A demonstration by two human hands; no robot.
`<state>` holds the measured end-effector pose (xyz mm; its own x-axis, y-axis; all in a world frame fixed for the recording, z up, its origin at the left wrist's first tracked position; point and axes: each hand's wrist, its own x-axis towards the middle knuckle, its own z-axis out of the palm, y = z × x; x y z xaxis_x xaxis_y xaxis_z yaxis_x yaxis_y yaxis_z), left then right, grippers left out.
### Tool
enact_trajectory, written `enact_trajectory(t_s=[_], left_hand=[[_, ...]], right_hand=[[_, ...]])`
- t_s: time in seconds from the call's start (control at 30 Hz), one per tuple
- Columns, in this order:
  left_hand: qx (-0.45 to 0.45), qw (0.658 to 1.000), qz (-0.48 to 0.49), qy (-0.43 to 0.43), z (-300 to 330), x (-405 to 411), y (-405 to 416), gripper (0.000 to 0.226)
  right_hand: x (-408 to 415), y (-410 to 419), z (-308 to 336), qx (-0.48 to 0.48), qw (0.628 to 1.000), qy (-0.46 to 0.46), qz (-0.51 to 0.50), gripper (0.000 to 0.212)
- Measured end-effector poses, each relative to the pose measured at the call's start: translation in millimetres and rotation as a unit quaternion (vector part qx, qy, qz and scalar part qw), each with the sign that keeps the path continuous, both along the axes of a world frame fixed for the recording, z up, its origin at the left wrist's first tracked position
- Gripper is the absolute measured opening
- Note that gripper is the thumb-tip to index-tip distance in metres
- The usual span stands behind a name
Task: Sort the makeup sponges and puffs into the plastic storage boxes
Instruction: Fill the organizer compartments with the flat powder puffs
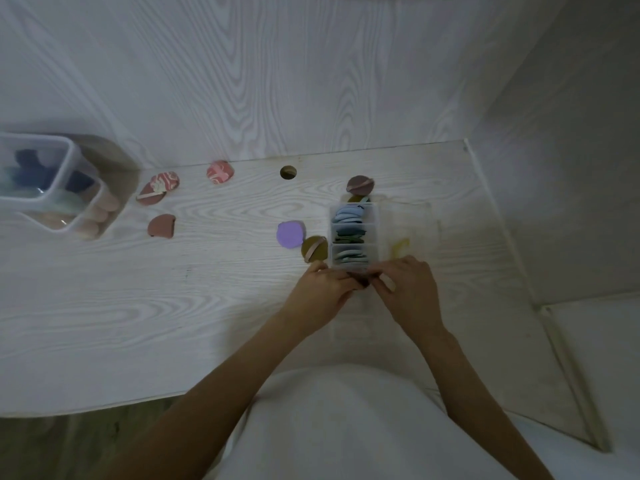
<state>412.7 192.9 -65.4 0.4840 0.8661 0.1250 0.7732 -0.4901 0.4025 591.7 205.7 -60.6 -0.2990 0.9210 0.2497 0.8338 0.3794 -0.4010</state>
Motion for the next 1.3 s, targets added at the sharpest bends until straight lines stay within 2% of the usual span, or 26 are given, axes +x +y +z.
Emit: enact_trajectory(t_s=[0.1,0.17,0.3,0.4,0.47,0.53,0.6,0.7,0.83,0.93,1.03,1.13,1.3], left_hand=[[0.010,1.000,-0.002,0.003,0,0,0,0.021],[0.011,1.000,-0.001,0.011,2,-1,1,0.027],[-0.015,0.999,0.019,0.023,-1,-3,0,0.033],[-0.018,0.999,0.033,0.028,-3,-1,-3,0.034],[-0.012,0.999,0.030,0.033,-3,1,-4,0.036],[0.005,0.999,0.022,0.040,-4,0,-1,0.036],[0.033,0.997,0.019,0.066,-7,-4,2,0.031],[0.050,0.994,0.022,0.091,-11,-8,4,0.024],[0.004,0.999,0.001,0.051,-16,-8,6,0.030],[-0.009,0.999,0.003,0.031,-15,-9,6,0.032],[0.006,1.000,-0.001,0.010,-14,-9,6,0.029],[0.022,1.000,-0.007,0.003,-11,-9,9,0.031],[0.028,1.000,-0.006,0.009,-12,-8,9,0.026]], right_hand=[[-9,6,-6,0.025,0.996,-0.080,0.012,0.019],[-15,10,-9,0.030,0.993,-0.109,0.028,0.024],[-17,15,-9,0.002,0.989,-0.137,0.060,0.005],[-12,17,-6,-0.011,0.994,-0.080,0.068,0.004],[-5,19,-1,-0.054,0.997,-0.001,0.056,0.005],[4,29,9,-0.086,0.993,0.073,0.026,0.004],[8,53,18,-0.078,0.991,0.105,-0.015,0.005],[1,109,17,-0.082,0.993,0.069,-0.040,0.013],[-22,180,-8,-0.118,0.993,0.001,-0.028,0.021],[-39,207,-24,-0.198,0.978,-0.032,-0.063,0.034],[-44,217,-29,-0.258,0.962,-0.023,-0.088,0.050],[-38,213,-18,-0.232,0.968,0.015,-0.090,0.033],[-11,156,20,-0.159,0.964,0.186,-0.103,0.014]])
